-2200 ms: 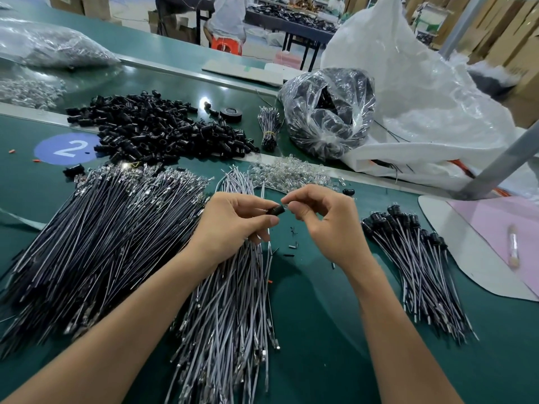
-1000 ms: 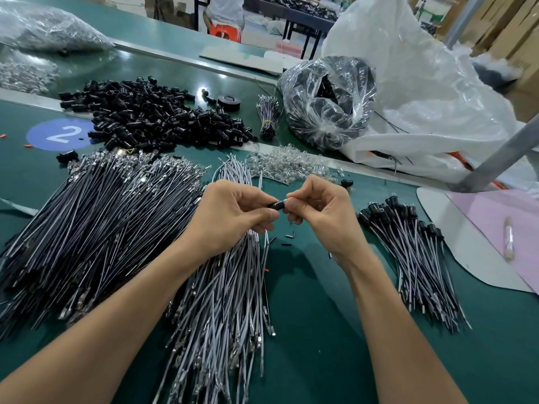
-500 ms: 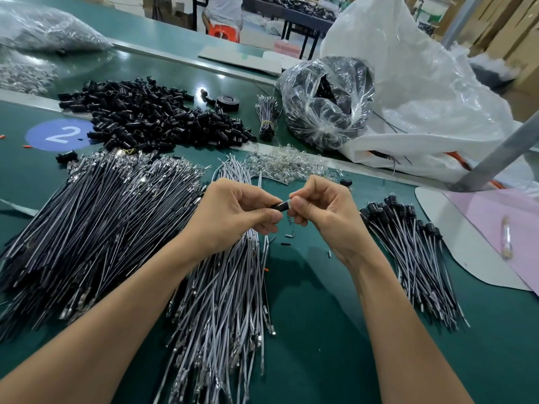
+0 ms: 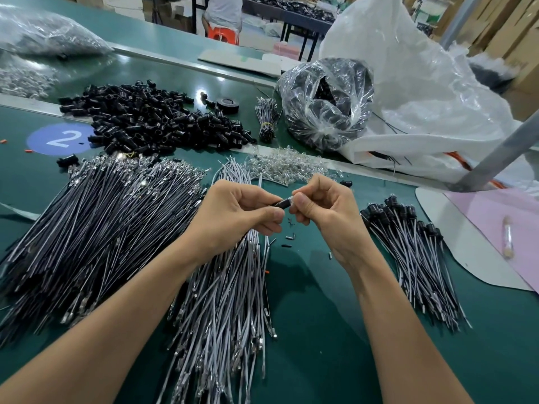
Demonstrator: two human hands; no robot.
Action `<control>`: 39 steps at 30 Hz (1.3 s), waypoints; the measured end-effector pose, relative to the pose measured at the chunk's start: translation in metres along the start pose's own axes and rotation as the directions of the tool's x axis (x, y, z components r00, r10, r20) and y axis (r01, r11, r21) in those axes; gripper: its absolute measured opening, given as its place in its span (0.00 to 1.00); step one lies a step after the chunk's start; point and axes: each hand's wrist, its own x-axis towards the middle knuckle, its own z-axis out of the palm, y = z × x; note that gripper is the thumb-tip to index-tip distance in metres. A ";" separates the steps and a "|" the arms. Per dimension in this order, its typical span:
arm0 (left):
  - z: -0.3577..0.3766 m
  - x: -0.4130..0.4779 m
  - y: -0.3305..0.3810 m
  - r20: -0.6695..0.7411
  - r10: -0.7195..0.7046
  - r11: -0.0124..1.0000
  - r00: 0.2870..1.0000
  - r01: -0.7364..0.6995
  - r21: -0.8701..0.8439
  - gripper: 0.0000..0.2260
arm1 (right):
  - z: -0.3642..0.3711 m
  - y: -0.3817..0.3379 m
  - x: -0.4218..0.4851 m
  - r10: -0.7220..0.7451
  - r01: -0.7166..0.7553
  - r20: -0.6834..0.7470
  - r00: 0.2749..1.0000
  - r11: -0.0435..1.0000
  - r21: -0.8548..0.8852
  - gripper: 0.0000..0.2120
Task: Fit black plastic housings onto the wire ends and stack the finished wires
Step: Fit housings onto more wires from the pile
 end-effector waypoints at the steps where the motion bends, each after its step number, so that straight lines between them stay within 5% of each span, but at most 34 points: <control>1: 0.000 0.000 0.000 -0.001 -0.002 1.000 1.000 0.002 -0.005 0.07 | 0.000 0.000 0.000 0.002 -0.002 -0.004 1.000 1.000 -0.001 0.10; 29: -0.003 0.001 -0.007 0.037 0.005 0.999 0.999 -0.006 0.035 0.08 | 0.000 0.006 -0.003 0.039 -0.036 0.102 0.994 0.999 -0.023 0.12; 36: -0.004 -0.002 0.001 0.072 0.037 0.998 0.997 -0.033 -0.056 0.08 | -0.010 0.003 -0.003 0.051 -0.126 0.243 0.969 0.944 0.304 0.05; 39: -0.004 -0.003 0.002 0.086 0.039 0.997 0.996 -0.033 -0.065 0.09 | -0.012 0.003 -0.003 0.057 -0.147 0.279 0.958 0.939 0.312 0.06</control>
